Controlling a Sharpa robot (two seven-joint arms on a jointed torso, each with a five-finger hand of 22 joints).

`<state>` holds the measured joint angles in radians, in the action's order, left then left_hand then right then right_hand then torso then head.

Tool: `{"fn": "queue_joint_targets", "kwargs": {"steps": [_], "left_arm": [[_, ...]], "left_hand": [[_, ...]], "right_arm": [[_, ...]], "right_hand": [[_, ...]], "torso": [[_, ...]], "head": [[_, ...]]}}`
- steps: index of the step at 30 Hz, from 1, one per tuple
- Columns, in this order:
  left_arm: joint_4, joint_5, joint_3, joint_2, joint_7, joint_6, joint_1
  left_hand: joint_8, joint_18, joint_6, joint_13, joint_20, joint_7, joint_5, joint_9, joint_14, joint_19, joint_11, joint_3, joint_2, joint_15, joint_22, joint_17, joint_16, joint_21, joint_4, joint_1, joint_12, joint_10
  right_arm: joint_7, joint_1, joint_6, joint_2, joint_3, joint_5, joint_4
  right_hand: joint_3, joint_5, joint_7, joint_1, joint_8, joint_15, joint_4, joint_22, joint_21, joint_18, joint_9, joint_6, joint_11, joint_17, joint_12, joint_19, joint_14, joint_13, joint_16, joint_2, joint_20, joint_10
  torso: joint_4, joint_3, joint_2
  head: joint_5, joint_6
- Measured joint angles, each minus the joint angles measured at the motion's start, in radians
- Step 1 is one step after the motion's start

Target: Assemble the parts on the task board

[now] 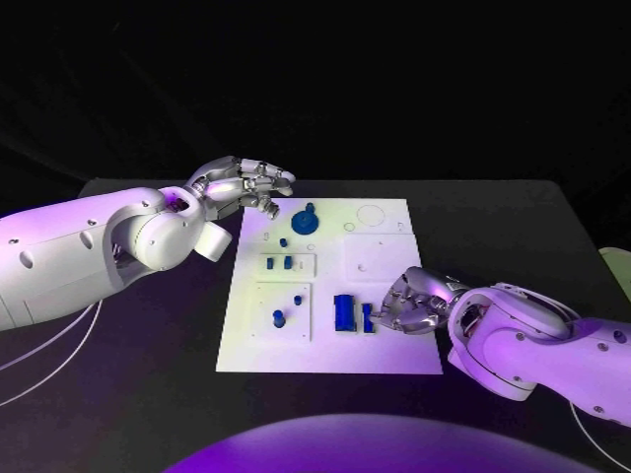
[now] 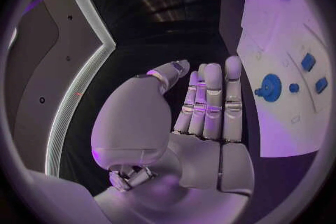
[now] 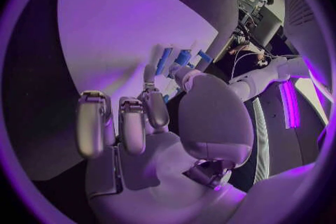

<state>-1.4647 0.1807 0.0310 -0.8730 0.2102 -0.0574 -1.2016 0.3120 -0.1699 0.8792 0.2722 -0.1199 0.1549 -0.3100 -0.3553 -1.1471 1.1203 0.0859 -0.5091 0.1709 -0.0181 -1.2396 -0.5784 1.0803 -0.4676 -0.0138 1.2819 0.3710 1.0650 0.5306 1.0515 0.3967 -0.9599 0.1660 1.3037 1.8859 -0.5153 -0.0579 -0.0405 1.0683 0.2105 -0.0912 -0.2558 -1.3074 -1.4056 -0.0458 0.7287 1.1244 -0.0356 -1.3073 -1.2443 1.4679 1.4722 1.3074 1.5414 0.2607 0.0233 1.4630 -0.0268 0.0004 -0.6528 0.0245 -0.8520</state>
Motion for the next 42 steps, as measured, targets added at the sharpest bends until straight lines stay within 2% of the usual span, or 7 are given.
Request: {"fn": "queue_joint_targets", "kwargs": {"steps": [11,15,19,26,33,39,42], "left_arm": [[0.005,-0.013,0.002,0.009,0.023,-0.021,0.011],[0.022,-0.032,0.003,0.025,0.049,-0.056,0.024],[0.064,-0.065,0.004,0.052,0.087,-0.106,0.033],[0.164,-0.146,0.003,0.109,0.168,-0.191,0.046],[0.251,-0.215,0.002,0.159,0.232,-0.239,0.066],[0.234,-0.215,0.002,0.152,0.229,-0.245,0.069],[0.203,-0.214,-0.001,0.147,0.229,-0.26,0.077]], "left_hand": [[0.004,0.0,-0.004,-0.003,0.0,0.004,0.0,0.0,0.007,0.0,0.0,0.013,-0.004,-0.001,0.002,0.004,0.0,0.009,0.013,-0.01,0.004,0.0],[0.007,0.0,-0.015,-0.01,-0.011,0.008,0.019,0.0,0.079,-0.034,0.01,0.018,0.003,-0.01,0.019,0.025,-0.032,0.052,0.027,-0.022,0.008,-0.01],[0.009,0.0,-0.039,-0.047,-0.031,0.025,0.039,0.008,0.19,-0.114,0.032,0.018,0.004,-0.036,0.079,0.098,-0.147,0.155,0.046,-0.023,-0.013,-0.039],[-0.008,0.0,-0.072,-0.143,-0.106,0.04,0.161,0.032,0.342,-0.347,0.072,0.06,0.018,-0.111,0.311,0.267,-0.499,0.393,0.112,-0.031,-0.111,-0.079],[-0.032,0.0,-0.09,-0.207,-0.155,0.034,0.172,0.064,0.422,-0.494,0.065,0.163,-0.005,-0.137,0.527,0.364,-0.722,0.406,0.164,-0.005,-0.197,-0.123],[-0.195,0.089,-0.548,-0.245,0.004,-0.074,0.249,0.233,0.843,-0.858,-0.021,0.367,-0.102,-0.047,0.945,0.491,-0.935,0.442,0.078,-0.256,-0.3,-0.67],[-0.24,0.117,-0.674,-0.256,0.048,-0.105,0.272,0.28,0.959,-0.958,-0.046,0.421,-0.129,-0.022,1.057,0.524,-0.99,0.449,0.054,-0.46,-0.327,-0.821]], "right_arm": [[-0.187,0.054,0.114,-0.003,-0.001,-0.09,-0.066],[-0.345,0.084,0.148,0.026,-0.004,-0.249,-0.185],[-0.52,0.105,0.15,0.086,-0.009,-0.472,-0.339],[-0.758,0.115,0.099,0.203,-0.02,-0.824,-0.609],[-0.881,0.118,0.019,0.282,-0.027,-1.015,-0.766],[-0.879,0.112,0.028,0.27,-0.035,-1.018,-0.74],[-0.88,0.1,0.044,0.259,-0.048,-1.028,-0.7]], "right_hand": [[-0.049,-0.003,-0.022,0.094,-0.02,0.01,0.049,0.0,0.121,-0.001,0.011,-0.058,0.021,0.0,0.106,-0.01,-0.009,-0.008,-0.031,0.001,0.009,-0.046],[-0.09,-0.03,-0.056,0.135,-0.048,0.038,0.09,-0.001,0.371,-0.058,0.006,-0.136,0.05,0.03,0.393,-0.12,-0.006,-0.19,-0.116,-0.003,0.03,-0.196],[-0.115,-0.061,-0.091,0.141,-0.054,0.074,0.143,0.072,0.824,-0.124,-0.019,-0.204,0.087,0.398,0.677,-0.339,-0.17,-0.412,-0.415,-0.009,0.063,-0.368],[-0.132,-0.068,-0.155,0.12,-0.084,0.171,0.196,0.359,1.174,-0.124,-0.114,-0.241,0.171,0.775,1.043,-0.524,-0.456,-0.82,-0.991,-0.031,0.155,-0.459],[-0.067,-0.068,-0.171,0.113,-0.1,0.224,0.247,0.624,1.339,-0.124,-0.226,-0.247,0.207,0.916,1.177,-0.543,-0.523,-1.07,-1.264,-0.079,0.213,-0.45],[0.272,0.003,-0.052,-0.138,-0.165,0.148,0.253,1.025,1.379,-0.031,-0.519,-0.754,0.109,1.145,1.217,-1.078,-1.073,-1.213,-1.43,-0.189,0.079,-0.96],[0.366,0.024,-0.016,-0.455,-0.183,0.126,0.254,1.135,1.386,-0.007,-0.6,-0.897,0.081,1.208,1.225,-1.229,-1.228,-1.25,-1.473,-0.216,0.039,-1.154]], "torso": [[-0.0038,-0.0025,0.012],[-0.006,-0.0069,0.024],[-0.0078,-0.0109,0.038],[-0.0124,-0.0117,0.058],[-0.0159,-0.0057,0.073],[-0.0124,-0.0052,0.075],[-0.0036,-0.0044,0.083]], "head": [[-0.014,0.033],[-0.022,0.057],[-0.028,0.088],[-0.03,0.152],[-0.021,0.2],[-0.021,0.205],[-0.023,0.219]]}}
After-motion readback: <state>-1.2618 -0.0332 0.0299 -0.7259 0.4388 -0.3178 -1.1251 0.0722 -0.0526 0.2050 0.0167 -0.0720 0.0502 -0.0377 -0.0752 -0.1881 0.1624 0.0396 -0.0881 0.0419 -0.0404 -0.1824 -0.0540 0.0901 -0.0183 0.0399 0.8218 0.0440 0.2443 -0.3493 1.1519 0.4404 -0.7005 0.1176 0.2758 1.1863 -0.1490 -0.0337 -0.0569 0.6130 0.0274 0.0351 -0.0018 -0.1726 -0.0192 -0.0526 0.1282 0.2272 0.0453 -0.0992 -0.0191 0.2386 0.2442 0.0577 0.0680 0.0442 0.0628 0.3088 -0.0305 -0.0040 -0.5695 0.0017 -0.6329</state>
